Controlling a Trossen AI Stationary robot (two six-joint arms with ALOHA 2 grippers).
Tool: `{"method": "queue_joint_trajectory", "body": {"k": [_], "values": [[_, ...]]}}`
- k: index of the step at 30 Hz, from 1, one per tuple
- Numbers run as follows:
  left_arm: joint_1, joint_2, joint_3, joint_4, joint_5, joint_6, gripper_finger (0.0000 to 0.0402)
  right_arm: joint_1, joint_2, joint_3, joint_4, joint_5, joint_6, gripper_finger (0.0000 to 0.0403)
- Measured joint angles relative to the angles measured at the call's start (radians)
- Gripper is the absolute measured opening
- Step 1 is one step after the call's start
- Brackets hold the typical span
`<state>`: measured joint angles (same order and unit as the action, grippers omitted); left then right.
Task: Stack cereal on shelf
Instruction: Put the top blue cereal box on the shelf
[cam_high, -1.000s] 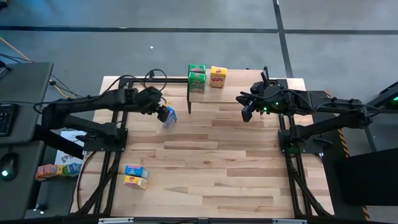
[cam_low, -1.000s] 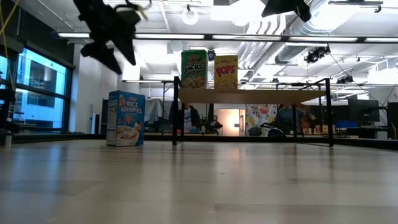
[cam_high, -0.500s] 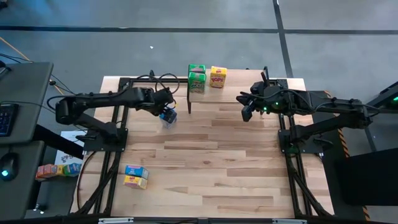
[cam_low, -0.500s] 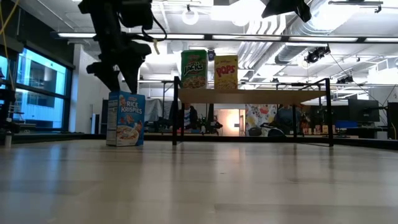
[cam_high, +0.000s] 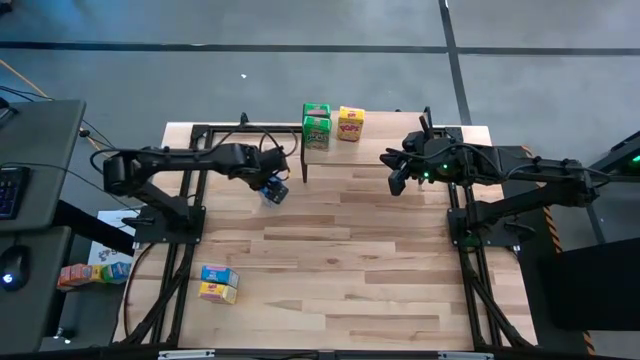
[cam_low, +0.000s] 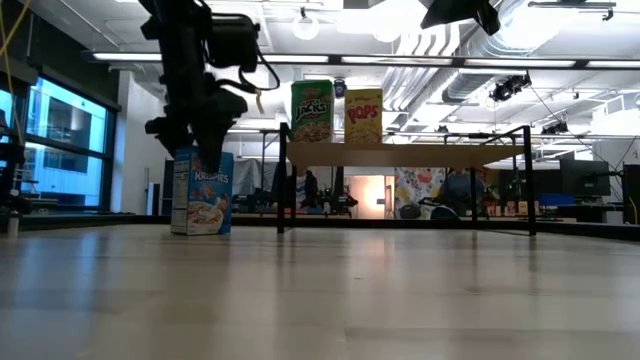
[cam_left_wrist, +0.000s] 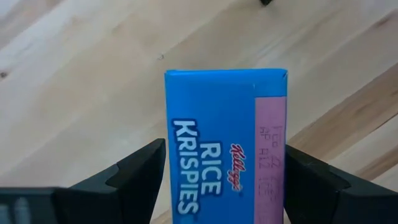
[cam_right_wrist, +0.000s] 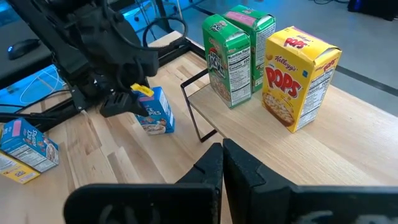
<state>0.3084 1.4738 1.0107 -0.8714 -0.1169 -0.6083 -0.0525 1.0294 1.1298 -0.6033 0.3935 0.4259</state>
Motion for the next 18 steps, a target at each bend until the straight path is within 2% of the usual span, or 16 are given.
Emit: {"method": "queue_joint_trajectory", "body": {"k": [5,12,15,18], "values": [[-0.001,0.021,0.000,0.000,0.007,0.010,0.0236,0.000,0.000,0.000,0.000,0.000,0.002,0.0000],[-0.001,0.006,0.000,0.000,0.013,0.010,0.0157,0.000,0.000,0.000,0.002,-0.001,0.010,0.0000],[-0.001,-0.020,0.005,-0.005,0.060,0.014,0.0131,0.000,0.000,0.000,0.037,-0.010,0.063,0.0000],[-0.007,-0.064,0.027,-0.003,0.149,0.038,0.0123,0.000,0.000,0.000,0.097,-0.049,0.097,0.0000]]}}
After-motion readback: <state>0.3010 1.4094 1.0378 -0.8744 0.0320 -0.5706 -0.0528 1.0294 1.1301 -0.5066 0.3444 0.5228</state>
